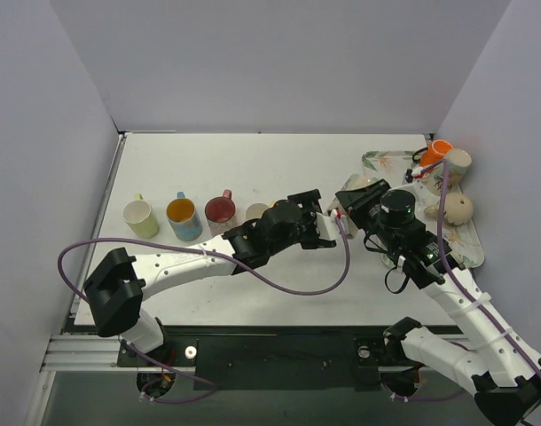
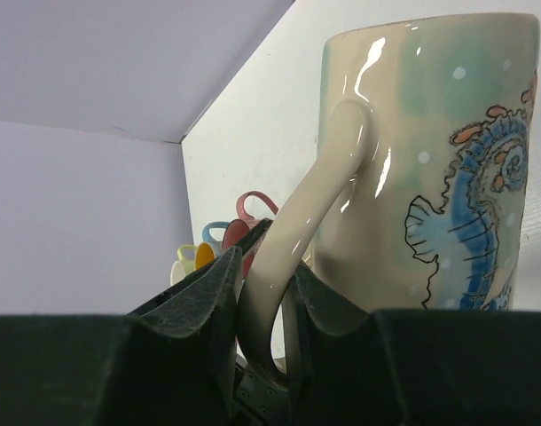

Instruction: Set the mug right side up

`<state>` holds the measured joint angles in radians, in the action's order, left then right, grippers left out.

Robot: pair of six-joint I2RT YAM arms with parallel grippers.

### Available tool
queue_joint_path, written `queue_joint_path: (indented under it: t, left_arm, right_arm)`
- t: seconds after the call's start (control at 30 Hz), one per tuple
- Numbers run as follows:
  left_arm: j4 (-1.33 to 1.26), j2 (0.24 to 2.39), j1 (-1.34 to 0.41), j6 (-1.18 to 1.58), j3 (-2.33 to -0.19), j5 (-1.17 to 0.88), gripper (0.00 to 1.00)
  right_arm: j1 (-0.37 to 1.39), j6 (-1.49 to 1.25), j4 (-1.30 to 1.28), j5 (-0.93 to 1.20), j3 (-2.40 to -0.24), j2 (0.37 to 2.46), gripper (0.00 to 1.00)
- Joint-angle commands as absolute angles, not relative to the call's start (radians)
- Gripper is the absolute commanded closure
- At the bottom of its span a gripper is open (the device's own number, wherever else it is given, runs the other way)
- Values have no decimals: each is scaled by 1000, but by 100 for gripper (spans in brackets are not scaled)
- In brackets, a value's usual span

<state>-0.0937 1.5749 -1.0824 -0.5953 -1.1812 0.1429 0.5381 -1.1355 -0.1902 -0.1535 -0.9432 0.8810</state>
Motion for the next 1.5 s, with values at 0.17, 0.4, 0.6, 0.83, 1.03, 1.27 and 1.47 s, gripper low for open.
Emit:
queue_joint_path:
  t: [0.17,0.4,0.6,0.83,1.03,1.27,1.47]
  left_arm:
    - [-288,1585,-1089,-586,-1210,253,17]
    - [-276,1592,-1106,-561,-1232,248,20]
    - [-324,1615,-1114,-575,-1247,281,26]
    - [-370,1603,-1120,-607,-1195,239,54]
    - [-370,1568,-1118,-634,-1149,232,100]
    - [33,1505,-1085,-536,-1232,192,100]
    - [372,1477,-983,-384,-1359,109,100]
  right_arm:
    - [545,-1150,-9,-219,-985,874,100]
    - [545,-1169,24,-244,-956,874,100]
    - [545,-1219,67,-226,-934,896,100]
    - [541,-1253,97,-221,-931,899,100]
    - [535,-1270,100,-212,-916,922,100]
    - [526,-1063,-209,-285,-1037,983,92]
    - [554,-893,-379,-267,-1104,1042,44]
